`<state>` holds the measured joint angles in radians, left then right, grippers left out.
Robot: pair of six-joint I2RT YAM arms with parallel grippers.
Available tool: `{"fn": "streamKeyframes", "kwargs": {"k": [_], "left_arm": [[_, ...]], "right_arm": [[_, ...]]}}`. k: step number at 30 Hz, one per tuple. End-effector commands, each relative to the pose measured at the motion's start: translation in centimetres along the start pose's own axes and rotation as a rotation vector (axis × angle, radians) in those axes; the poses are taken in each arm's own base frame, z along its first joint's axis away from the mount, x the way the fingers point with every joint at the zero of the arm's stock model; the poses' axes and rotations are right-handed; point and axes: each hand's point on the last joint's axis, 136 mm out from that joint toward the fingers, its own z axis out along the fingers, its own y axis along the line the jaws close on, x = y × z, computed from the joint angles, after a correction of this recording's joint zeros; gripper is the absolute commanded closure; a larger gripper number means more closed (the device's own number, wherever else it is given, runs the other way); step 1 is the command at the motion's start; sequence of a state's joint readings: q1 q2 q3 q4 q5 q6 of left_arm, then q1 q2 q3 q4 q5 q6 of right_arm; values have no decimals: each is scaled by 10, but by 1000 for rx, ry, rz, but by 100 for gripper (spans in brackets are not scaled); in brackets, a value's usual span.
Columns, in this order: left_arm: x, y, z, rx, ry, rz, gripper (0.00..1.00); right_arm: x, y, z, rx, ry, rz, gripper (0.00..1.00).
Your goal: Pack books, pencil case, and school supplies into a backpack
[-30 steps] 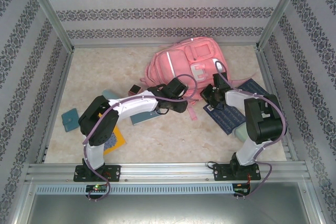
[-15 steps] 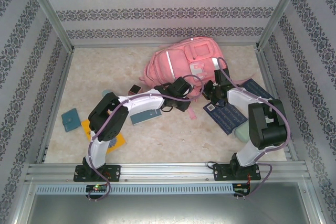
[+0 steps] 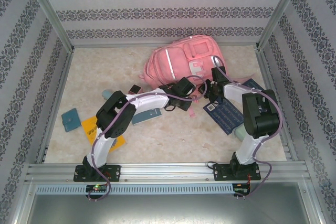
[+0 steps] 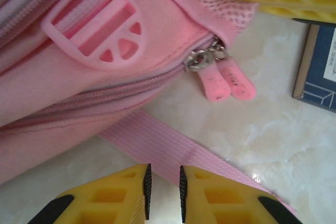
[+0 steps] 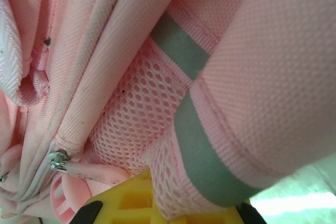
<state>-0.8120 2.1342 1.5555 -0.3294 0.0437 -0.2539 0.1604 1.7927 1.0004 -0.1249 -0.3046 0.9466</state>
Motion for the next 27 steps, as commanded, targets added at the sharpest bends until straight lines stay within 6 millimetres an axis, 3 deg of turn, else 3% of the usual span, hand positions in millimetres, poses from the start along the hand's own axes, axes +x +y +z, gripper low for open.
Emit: {"fn": "streamKeyframes", "kwargs": {"k": [1,12,27], "left_arm": [[-12,-8,4,2,-26,6,75],[-26,-12,16,-4,-14,-136,75],[-20,-13,45,-3,40,-343,75]], "right_arm": [[-22,15,3,-31,-53,-32,100],[-22,17,6,-48,-41,-18,100],[-17,17,10,-66,-12,-5,100]]}}
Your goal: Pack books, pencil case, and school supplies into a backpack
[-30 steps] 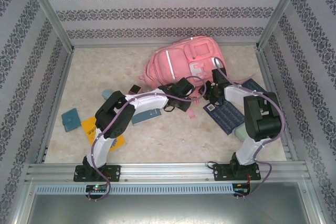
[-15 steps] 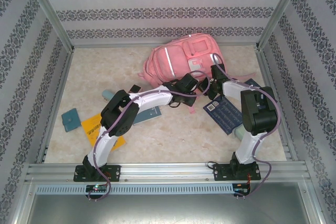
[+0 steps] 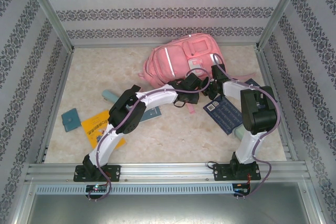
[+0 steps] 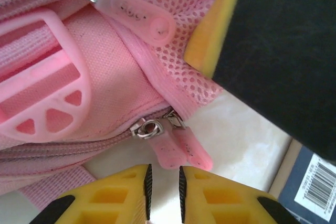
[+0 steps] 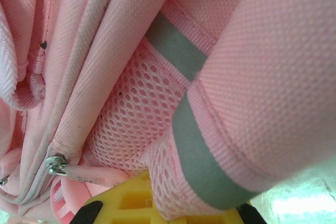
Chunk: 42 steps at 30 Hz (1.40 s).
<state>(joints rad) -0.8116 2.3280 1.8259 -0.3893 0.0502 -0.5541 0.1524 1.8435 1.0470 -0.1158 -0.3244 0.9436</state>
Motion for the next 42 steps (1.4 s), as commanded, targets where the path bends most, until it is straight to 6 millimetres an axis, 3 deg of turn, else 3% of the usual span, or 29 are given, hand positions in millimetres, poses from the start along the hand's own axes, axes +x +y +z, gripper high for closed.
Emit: {"fn": "streamKeyframes", "kwargs": {"k": [1,5,10,14,18,31,35,37,39,42], "left_arm": [[15,2,10,-22,49,-45,73],[15,3,13,-31,50,-56,68],[16,11,21,-71,56,-80,73],[16,26,20,-116,55,-102,92],[14,40,11,-147,44,-121,100],[16,88,-16,-181,11,-196,100],[10,81,-23,-127,-3,-172,100],[6,71,-26,-80,-19,-146,93],[2,60,-29,-39,-41,-110,75],[-3,44,-30,12,-54,-42,68]], "right_arm": [[-8,11,2,-51,-19,-7,100],[-7,10,2,-50,-16,-1,100],[-5,9,3,-50,-13,5,100],[-5,7,3,-49,-11,11,100],[-6,5,4,-45,-12,13,100],[-14,3,0,-48,-23,24,100],[-14,3,2,-50,-19,25,100],[-14,4,2,-51,-18,26,100],[-14,4,2,-53,-17,27,100],[-14,5,3,-56,-14,28,100]]}}
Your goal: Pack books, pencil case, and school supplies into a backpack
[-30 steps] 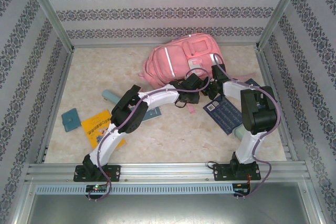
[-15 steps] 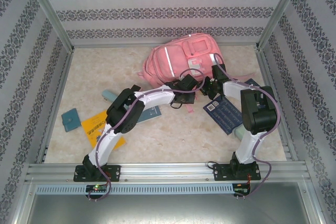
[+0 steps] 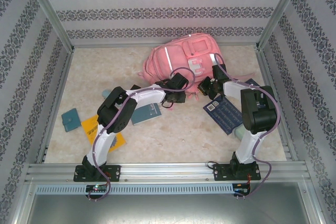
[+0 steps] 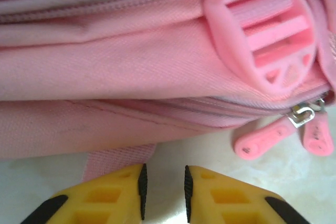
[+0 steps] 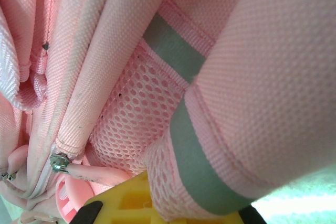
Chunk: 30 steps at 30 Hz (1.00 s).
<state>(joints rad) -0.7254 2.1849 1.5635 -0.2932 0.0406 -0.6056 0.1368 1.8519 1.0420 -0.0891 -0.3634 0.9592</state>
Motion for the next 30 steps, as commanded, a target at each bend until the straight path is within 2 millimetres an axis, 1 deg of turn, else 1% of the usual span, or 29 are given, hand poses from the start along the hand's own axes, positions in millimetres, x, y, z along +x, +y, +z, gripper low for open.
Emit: {"fn": "streamKeyframes", "kwargs": {"k": [1,3,5,12,20,25,30], "left_arm": [[-11,-25,-13,88,-42,99,68],[-11,-36,-11,107,-44,142,66],[-11,-41,-7,106,-43,170,66],[-10,-47,1,14,-76,285,67],[-8,-43,19,-68,-78,373,66],[-10,-35,28,-123,-79,396,63],[-13,-29,34,-179,-80,410,63]], "right_arm": [[-12,3,2,-24,-28,4,100],[-11,3,2,-24,-27,4,100],[-11,3,3,-25,-23,6,100],[-10,2,3,-25,-21,10,100],[-9,2,4,-27,-14,14,100],[-9,3,4,-30,-11,15,100],[-9,3,4,-31,-9,17,100]]}}
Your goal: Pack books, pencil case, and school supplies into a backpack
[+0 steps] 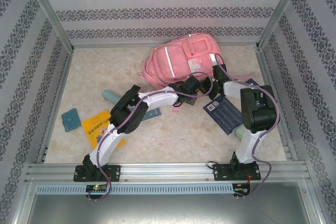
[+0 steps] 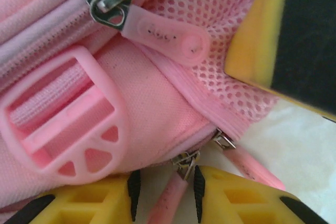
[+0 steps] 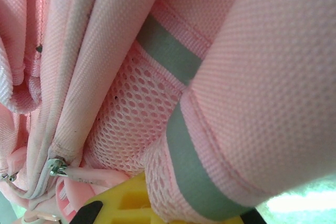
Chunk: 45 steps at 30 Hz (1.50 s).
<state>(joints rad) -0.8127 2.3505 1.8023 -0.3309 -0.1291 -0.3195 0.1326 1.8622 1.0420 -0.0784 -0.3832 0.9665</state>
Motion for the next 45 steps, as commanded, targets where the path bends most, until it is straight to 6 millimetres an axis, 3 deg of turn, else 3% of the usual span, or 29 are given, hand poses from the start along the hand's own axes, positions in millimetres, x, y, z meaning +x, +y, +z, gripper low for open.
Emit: {"fn": "streamKeyframes", "kwargs": {"k": [1,5,7,8,15,21,29,38,42,45], "left_arm": [[9,9,9,-87,28,65,65],[12,9,10,-86,36,67,77],[13,10,10,-91,39,65,96],[12,11,8,-97,40,64,100],[-1,21,-23,-113,9,29,100],[-4,46,-51,-92,17,-65,100],[14,107,-76,-144,49,-153,100],[38,179,-85,-268,118,-234,100],[36,168,-90,-206,115,-212,100],[30,145,-95,-135,96,-178,100]], "right_arm": [[-9,3,2,-21,-20,6,100],[-10,3,1,-20,-23,9,100],[-9,4,1,-24,-21,7,100],[-9,4,1,-26,-22,6,100],[-16,10,-15,-48,-49,2,100],[-25,13,-39,-59,-95,-18,100],[-38,11,-65,-81,-139,-25,100],[-55,8,-73,-63,-162,-53,100],[-69,3,-78,-41,-183,-52,100],[-82,-6,-82,-18,-205,-34,100]]}}
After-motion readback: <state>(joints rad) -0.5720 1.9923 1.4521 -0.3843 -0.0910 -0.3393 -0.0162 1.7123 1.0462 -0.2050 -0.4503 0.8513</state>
